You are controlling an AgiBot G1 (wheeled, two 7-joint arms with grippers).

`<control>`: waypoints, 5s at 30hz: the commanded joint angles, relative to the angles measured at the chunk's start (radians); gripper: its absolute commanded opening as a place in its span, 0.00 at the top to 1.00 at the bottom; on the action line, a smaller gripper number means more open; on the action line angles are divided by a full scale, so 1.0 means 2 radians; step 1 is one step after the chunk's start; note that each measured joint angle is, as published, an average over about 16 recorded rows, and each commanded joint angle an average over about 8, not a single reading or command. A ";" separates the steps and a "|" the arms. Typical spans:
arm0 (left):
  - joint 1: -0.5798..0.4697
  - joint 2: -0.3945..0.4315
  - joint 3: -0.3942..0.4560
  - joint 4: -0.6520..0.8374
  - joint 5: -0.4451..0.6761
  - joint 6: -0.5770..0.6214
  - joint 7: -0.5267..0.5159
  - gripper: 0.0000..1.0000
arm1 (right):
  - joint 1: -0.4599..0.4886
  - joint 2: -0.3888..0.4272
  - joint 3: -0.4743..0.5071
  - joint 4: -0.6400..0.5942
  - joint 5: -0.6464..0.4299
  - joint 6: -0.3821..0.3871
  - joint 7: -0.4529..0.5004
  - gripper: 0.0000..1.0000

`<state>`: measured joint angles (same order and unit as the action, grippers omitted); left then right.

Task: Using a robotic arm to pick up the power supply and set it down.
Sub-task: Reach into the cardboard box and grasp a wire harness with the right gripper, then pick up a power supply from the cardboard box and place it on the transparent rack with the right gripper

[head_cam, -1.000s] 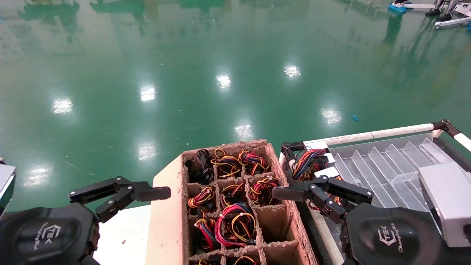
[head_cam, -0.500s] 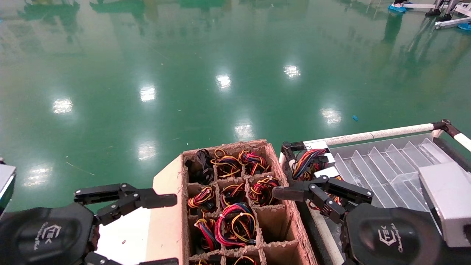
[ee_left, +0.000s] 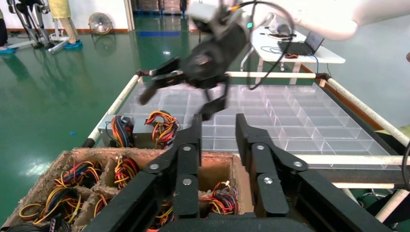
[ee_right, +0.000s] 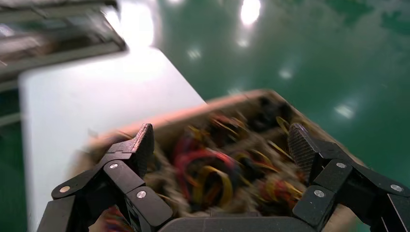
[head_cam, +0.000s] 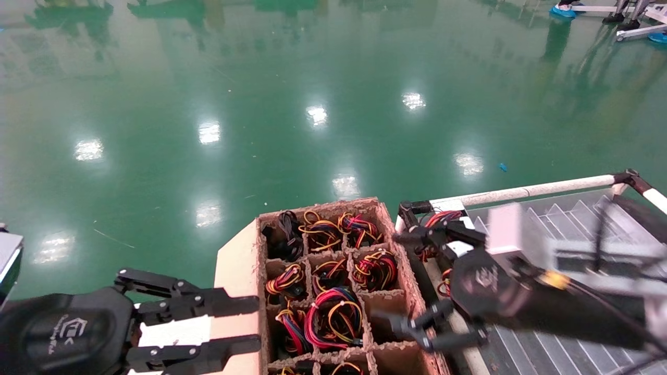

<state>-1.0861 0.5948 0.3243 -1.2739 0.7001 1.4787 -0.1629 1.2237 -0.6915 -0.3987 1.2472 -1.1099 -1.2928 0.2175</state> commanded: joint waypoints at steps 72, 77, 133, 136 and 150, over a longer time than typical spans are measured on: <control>0.000 0.000 0.001 0.000 -0.001 0.000 0.000 0.00 | 0.144 -0.094 -0.118 0.011 -0.302 0.055 0.069 1.00; 0.000 0.000 0.001 0.000 -0.001 0.000 0.001 0.00 | 0.149 -0.059 -0.085 0.045 -0.253 0.050 0.081 1.00; 0.000 -0.001 0.002 0.000 -0.001 -0.001 0.001 0.00 | -0.055 0.248 0.102 0.042 -0.009 0.070 -0.037 1.00; 0.000 -0.001 0.002 0.000 -0.001 -0.001 0.001 0.00 | -0.061 0.247 0.098 0.044 -0.007 0.061 -0.044 1.00; 0.000 -0.001 0.002 0.000 -0.001 -0.001 0.001 0.00 | -0.025 0.195 0.060 0.050 -0.048 0.016 -0.043 1.00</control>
<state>-1.0871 0.5932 0.3282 -1.2739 0.6974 1.4771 -0.1609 1.1774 -0.3032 -0.2808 1.3452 -1.2114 -1.2626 0.1357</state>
